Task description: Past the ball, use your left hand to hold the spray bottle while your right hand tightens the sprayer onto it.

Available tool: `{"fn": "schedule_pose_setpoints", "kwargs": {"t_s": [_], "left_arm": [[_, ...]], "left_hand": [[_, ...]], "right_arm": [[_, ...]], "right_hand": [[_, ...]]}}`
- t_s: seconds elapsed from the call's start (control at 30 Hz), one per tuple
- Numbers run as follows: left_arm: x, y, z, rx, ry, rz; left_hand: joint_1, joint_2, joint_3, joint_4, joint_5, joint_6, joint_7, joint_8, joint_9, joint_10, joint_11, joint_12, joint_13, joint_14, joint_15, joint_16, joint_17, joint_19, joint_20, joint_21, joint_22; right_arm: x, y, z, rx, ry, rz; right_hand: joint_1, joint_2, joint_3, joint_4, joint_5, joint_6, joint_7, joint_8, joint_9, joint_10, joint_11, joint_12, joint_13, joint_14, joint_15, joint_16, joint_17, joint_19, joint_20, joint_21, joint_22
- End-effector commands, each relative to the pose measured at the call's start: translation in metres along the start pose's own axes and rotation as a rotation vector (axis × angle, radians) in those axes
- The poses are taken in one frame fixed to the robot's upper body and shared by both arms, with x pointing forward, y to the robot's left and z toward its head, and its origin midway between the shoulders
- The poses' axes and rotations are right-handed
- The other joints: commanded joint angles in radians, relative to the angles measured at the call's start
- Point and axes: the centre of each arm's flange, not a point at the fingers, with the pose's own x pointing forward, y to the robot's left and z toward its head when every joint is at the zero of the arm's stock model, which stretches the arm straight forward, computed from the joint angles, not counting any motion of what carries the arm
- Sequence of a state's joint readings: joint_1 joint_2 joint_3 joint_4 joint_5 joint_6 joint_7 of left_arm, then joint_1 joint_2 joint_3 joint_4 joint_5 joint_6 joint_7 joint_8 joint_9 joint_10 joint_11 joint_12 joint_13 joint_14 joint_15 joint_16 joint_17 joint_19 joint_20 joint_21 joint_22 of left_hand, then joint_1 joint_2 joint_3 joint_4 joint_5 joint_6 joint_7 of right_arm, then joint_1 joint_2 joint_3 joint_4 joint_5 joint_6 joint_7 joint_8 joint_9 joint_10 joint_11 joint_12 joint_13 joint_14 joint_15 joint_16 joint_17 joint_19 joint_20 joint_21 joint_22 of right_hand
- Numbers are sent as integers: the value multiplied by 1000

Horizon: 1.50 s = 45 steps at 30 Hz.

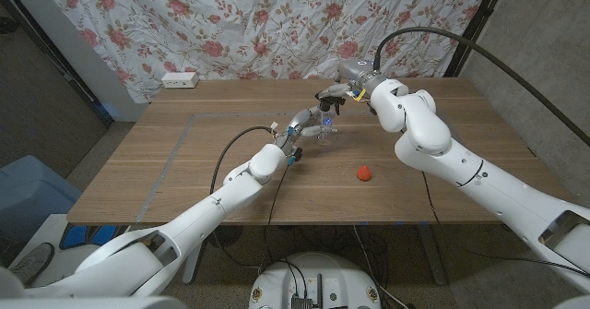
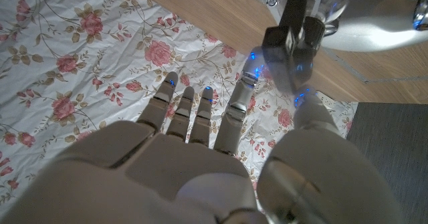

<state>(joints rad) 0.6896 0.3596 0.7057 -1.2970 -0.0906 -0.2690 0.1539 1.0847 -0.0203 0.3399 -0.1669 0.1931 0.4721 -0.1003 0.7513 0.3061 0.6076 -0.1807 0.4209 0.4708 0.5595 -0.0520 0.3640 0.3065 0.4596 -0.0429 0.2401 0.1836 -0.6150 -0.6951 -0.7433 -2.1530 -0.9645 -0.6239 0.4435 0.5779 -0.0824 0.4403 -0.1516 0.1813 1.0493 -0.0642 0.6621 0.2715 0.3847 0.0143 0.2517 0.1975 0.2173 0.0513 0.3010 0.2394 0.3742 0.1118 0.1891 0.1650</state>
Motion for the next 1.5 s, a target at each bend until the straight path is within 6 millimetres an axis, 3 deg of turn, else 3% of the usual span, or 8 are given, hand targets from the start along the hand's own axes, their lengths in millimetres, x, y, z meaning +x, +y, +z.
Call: {"fn": "schedule_pose_setpoints", "kwargs": {"t_s": [0.03, 0.23, 0.43, 0.7, 1.07, 1.27, 1.5], "left_arm": [[-1, -1, -2, -3, 3, 1], [0, 1, -2, -3, 6, 1], [0, 1, -3, -4, 9, -2], [1, 1, -4, -1, 15, -9], [1, 0, -3, 1, 13, -6], [1, -2, -3, 2, 15, -8], [1, -4, -2, 1, 13, -8]], "left_hand": [[10, 94, 3, 4, 7, 15, 0, 9, -1, 13, -1, -6, 4, 13, -151, 1, 1, 10, -20, -3, 2], [9, 98, 5, 5, 8, 20, 2, 12, -4, 13, 1, -8, 4, 15, -150, -1, 1, 11, -20, -3, 2], [5, 100, 7, 6, 8, 21, 3, 14, -6, 16, 3, -9, 5, 17, -150, -4, 0, 11, -20, -3, 2], [14, 101, 11, -1, 9, 37, 3, 22, -10, 18, 0, -11, 5, 19, -150, -5, 0, 12, -19, -4, 2], [15, 103, 12, -2, 9, 41, 3, 27, -14, 24, -1, -12, 6, 21, -151, -6, 1, 11, -18, -5, 2], [17, 104, 13, -3, 9, 43, 4, 29, -16, 27, -3, -13, 7, 21, -150, -7, 1, 11, -18, -5, 2], [18, 108, 14, -2, 9, 43, 5, 31, -18, 27, -2, -15, 7, 20, -150, -8, 2, 11, -17, -5, 2]], "right_arm": [[1, 5, 6, -35, 26, -34], [3, 7, 8, -42, 34, -23], [5, 8, 9, -33, 36, -27], [7, 8, 11, -13, 47, -44], [7, 8, 12, 14, 57, -51], [7, 8, 12, 45, 71, -45], [5, 8, 11, 61, 62, -30]], "right_hand": [[15, 3, 1, -10, -1, 22, -3, 9, -6, 26, -3, 5, 2, 24, -7, 13, 6, 25, -10, 12, 2], [35, 8, 6, -15, -1, 64, -17, 23, -18, 45, -13, 4, 1, 34, -19, 16, 6, 37, -18, 12, 3], [59, 11, 11, -19, -3, 118, -28, 55, -10, 86, -25, 8, 1, 62, -36, 26, 6, 53, -29, 11, 3], [88, 26, 21, -18, 3, 177, -33, 73, -26, 128, -27, 10, -1, 93, -48, 38, 7, 80, -37, 14, 3], [123, 50, 37, -20, 18, 258, -33, 106, -31, 175, -35, 10, -4, 133, -62, 54, 8, 99, -46, 12, 4], [161, 63, 54, -30, 35, 281, -17, 123, -24, 185, -34, 5, -5, 144, -69, 57, 6, 103, -49, 9, 3], [190, 56, 63, -35, 53, 305, -7, 144, -11, 191, -31, -1, -6, 149, -69, 56, 2, 106, -49, 7, 3]]}}
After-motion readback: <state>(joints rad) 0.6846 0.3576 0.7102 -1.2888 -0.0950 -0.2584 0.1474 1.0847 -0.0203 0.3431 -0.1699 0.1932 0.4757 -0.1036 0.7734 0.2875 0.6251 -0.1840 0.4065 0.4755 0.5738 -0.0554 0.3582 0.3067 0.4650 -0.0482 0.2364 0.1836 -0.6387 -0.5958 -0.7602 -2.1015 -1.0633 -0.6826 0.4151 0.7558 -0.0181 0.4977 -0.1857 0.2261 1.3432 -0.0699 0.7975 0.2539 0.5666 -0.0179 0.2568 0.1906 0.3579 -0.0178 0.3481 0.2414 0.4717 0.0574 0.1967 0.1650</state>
